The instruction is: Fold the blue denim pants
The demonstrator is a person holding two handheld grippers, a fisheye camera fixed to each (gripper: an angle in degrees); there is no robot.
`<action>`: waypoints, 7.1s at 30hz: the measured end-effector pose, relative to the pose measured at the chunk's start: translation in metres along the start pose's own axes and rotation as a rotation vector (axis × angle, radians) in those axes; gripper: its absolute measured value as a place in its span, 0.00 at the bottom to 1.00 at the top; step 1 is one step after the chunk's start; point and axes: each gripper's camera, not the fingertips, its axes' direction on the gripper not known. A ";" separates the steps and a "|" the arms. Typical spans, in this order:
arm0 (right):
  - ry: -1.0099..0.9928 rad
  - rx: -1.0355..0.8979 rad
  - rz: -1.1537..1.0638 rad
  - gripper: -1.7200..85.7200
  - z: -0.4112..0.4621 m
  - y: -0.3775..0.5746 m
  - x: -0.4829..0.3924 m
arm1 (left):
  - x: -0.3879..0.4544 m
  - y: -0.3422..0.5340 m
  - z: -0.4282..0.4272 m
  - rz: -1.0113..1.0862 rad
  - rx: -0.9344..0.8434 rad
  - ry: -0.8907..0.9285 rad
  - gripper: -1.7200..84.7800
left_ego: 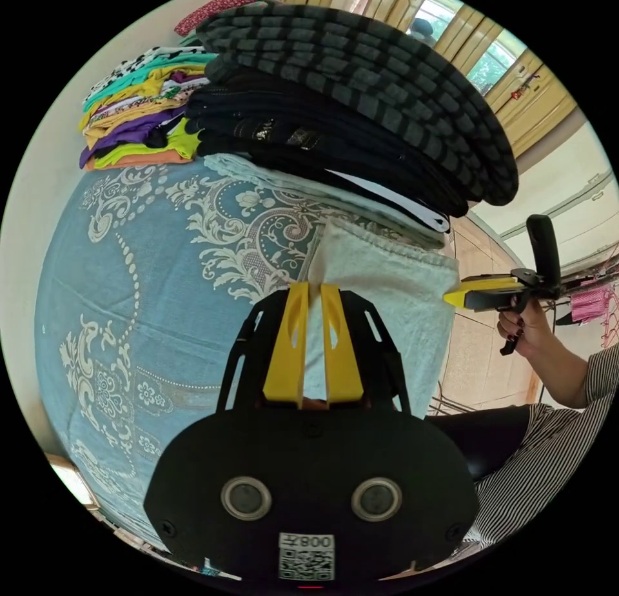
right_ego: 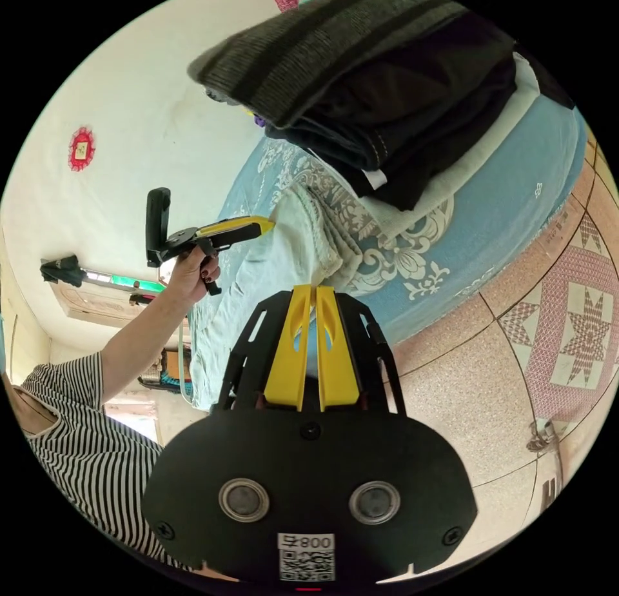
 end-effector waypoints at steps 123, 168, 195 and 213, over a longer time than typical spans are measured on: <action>-0.040 -0.729 -1.048 0.02 0.406 -0.044 -0.731 | -0.151 0.909 0.681 -0.888 0.301 -0.201 0.04; 0.291 -0.483 -0.689 0.02 0.093 0.011 -0.427 | 0.107 0.851 0.358 -1.210 0.297 -0.092 0.02; 0.338 -0.008 -0.120 0.13 -0.067 -0.102 -0.125 | -0.009 0.168 0.198 -0.284 0.058 0.147 0.10; 0.471 -0.022 -0.186 0.10 -0.052 -0.097 -0.132 | -0.059 -0.014 0.167 -0.058 -0.106 0.128 0.06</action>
